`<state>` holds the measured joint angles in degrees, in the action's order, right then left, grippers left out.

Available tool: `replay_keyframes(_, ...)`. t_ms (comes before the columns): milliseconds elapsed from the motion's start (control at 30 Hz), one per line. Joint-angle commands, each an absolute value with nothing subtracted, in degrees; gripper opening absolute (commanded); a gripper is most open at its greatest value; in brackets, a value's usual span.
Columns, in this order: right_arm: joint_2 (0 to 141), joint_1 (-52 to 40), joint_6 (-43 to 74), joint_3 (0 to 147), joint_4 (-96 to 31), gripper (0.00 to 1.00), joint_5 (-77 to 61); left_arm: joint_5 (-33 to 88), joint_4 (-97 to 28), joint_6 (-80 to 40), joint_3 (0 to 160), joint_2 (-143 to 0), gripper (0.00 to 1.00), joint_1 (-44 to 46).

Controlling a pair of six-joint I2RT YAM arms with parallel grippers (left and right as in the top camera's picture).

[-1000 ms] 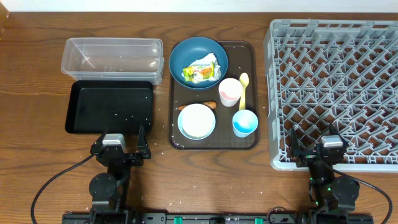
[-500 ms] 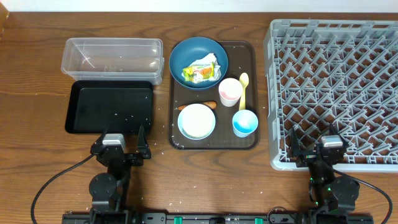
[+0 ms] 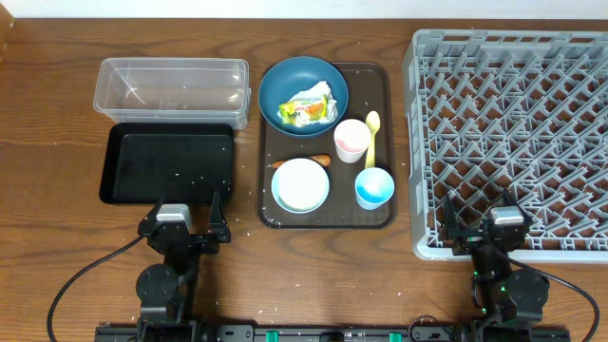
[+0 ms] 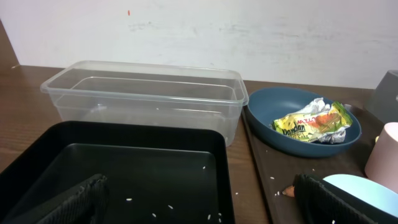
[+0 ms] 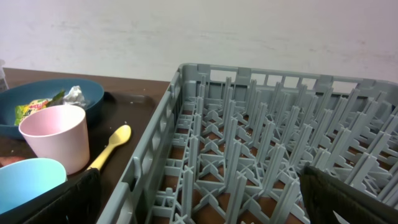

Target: Sort waste into correct bins and load items into the dishwasher rack

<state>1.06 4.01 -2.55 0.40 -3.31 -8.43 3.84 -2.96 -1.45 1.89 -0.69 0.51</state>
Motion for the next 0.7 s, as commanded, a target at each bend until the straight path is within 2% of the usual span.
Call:
replay_keyframes(0,0.9,4.4,-2.6,0.3,-3.4,0.99,-9.1,3.4,-3.7,-1.1,0.2,-0.3,0.97,0.7)
replay_keyframes(667,0.9,4.4,-2.6,0.3,-3.4,0.99,-8.7,3.6,-3.5,-1.1,0.2,-0.3,0.97,0.7)
